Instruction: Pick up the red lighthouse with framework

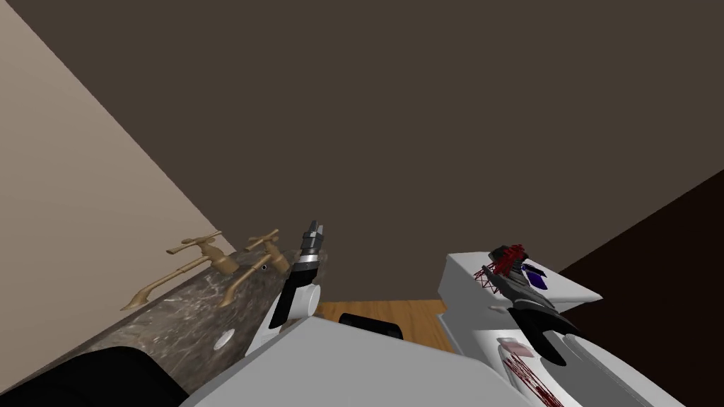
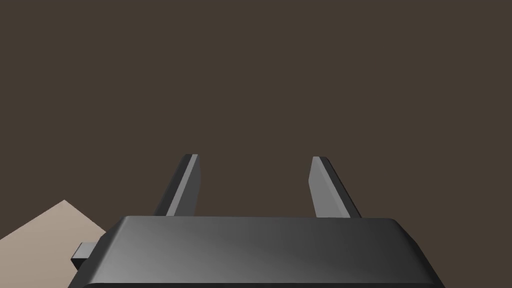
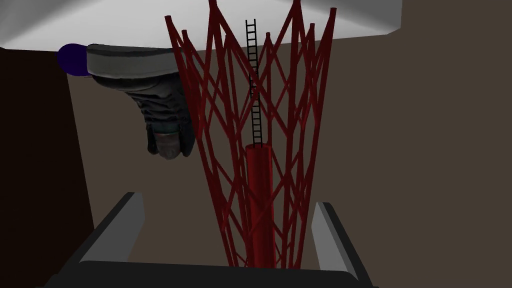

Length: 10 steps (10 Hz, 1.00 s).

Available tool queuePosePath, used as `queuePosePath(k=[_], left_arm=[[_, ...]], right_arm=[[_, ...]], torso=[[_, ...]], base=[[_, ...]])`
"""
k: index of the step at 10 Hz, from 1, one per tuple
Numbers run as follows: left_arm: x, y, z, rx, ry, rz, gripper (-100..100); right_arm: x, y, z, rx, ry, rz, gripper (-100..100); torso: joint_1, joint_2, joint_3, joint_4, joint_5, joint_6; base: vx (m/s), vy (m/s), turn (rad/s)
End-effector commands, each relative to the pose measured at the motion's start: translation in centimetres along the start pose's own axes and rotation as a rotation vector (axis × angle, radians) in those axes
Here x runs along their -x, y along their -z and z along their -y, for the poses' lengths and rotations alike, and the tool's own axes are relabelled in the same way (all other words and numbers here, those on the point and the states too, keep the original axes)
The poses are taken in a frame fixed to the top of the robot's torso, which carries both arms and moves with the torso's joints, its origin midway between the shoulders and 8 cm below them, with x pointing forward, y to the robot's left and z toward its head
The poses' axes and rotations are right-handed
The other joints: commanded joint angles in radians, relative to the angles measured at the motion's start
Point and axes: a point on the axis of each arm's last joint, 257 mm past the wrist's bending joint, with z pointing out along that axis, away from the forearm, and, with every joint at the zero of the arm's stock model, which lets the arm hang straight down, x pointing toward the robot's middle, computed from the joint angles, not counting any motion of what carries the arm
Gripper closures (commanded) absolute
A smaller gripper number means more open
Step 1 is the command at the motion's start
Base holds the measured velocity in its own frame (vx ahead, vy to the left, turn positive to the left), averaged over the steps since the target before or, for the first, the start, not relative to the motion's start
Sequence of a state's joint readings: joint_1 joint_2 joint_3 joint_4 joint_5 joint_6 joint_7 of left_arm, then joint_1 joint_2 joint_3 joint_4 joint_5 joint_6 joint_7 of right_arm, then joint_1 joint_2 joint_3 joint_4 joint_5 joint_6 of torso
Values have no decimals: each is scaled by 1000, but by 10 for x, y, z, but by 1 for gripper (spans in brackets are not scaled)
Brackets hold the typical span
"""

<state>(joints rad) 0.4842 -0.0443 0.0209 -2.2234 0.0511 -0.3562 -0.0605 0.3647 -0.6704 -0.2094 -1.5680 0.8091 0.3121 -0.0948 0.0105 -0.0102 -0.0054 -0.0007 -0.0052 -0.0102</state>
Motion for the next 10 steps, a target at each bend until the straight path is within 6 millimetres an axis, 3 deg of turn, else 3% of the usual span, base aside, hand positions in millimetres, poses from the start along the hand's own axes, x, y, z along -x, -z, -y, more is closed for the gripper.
queuePosePath(k=[1, 2, 4, 5, 6, 7, 9, 10], left_arm=[[0, 0, 0, 0, 0, 0, 0], [0, 0, 0, 0, 0, 0, 0], [0, 0, 0, 0, 0, 0, 0], [0, 0, 0, 0, 0, 0, 0], [0, 0, 0, 0, 0, 0, 0], [0, 0, 0, 0, 0, 0, 0], [0, 0, 0, 0, 0, 0, 0], [0, 0, 0, 0, 0, 0, 0]], right_arm=[[17, -8, -1, 18, 37, 18, -100], [10, -18, -14, 37, 35, 0, -100], [36, -33, -17, 52, 86, 31, -100], [33, -44, -23, 58, 94, 16, -100], [46, -52, -31, 71, 111, 33, -100], [62, -55, -28, 72, 140, 51, -100], [61, -56, -29, 70, 140, 50, -100], [61, -56, -29, 71, 141, 51, 100]], torso=[[0, 0, 0, 0, 0, 0], [-2, 1, 0, 0, 0, -1], [-1, 2, 1, 0, 0, 1], [-2, 2, 1, 0, 0, 0], [-2, 2, 1, 0, -1, 2], [-1, 2, 1, 0, 0, 1], [-4, 2, 1, 0, -1, 0], [-5, 2, 1, 0, -1, 1]], base=[[9, 27, -26], [11, 30, -413], [4, 44, -152], [7, 38, -359], [9, 58, -334], [4, 36, -22], [1, 3, 26], [0, -1, -11]])
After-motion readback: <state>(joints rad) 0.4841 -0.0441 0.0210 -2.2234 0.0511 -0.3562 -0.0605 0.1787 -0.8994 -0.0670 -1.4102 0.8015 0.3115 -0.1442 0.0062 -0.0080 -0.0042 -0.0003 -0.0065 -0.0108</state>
